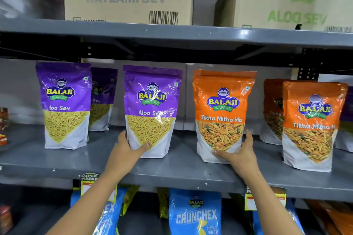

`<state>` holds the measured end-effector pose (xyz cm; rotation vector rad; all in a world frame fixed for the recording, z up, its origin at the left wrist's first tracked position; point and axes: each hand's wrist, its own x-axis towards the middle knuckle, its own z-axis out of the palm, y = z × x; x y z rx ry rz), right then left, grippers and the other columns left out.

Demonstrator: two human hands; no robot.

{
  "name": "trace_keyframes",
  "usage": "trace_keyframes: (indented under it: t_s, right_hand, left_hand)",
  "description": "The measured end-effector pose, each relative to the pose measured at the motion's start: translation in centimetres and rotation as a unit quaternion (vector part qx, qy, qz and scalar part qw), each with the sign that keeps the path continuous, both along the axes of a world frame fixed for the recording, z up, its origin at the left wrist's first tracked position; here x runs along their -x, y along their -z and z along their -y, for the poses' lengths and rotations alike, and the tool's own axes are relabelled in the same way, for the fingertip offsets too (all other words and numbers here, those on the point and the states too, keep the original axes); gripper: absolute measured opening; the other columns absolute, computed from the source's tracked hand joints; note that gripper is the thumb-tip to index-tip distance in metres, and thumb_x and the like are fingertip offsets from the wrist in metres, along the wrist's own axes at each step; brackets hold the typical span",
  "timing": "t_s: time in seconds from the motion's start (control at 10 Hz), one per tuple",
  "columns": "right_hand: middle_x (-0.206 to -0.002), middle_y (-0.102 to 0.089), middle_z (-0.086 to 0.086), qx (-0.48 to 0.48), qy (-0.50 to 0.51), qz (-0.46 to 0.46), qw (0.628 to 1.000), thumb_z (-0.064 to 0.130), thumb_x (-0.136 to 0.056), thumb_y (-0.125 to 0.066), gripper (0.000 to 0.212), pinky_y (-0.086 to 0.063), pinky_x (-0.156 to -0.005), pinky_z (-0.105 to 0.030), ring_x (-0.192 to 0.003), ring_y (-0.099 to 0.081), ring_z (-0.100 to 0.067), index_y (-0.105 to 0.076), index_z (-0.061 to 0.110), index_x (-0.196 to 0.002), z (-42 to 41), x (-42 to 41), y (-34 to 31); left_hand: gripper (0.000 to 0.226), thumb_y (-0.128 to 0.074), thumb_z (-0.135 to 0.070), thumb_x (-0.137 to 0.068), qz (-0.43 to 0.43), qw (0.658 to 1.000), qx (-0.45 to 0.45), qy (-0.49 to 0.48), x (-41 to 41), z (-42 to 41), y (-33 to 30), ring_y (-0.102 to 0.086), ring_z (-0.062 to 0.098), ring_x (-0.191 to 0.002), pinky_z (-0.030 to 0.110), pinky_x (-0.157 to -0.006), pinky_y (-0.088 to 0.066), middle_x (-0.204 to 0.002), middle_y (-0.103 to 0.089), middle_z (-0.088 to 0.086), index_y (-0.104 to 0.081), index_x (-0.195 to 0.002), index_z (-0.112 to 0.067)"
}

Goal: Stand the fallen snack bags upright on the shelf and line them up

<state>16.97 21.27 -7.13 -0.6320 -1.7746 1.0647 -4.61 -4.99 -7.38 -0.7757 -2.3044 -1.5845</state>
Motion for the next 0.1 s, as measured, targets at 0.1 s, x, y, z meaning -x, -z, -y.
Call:
trace_keyframes:
  t_s: [0.1]
  right_hand:
    - [-0.157, -0.036, -0.018, -0.049, 0.051, -0.031, 0.997, 0.048, -0.073, -0.085, 0.114, -0.035, -0.114, -0.043, -0.146, -0.035, -0.036, -0.021, 0.005, -0.156, 1.23, 1.26, -0.78]
  left_hand:
    - [0.096, -0.066, -0.061, -0.075, -0.109, 0.991, -0.028, -0.069, -0.13, -1.01, -1.19, -0.024, 0.033, -0.146, 0.051, -0.112, -0.034, -0.155, -0.032, 0.013, -0.026, -0.148, -0.014]
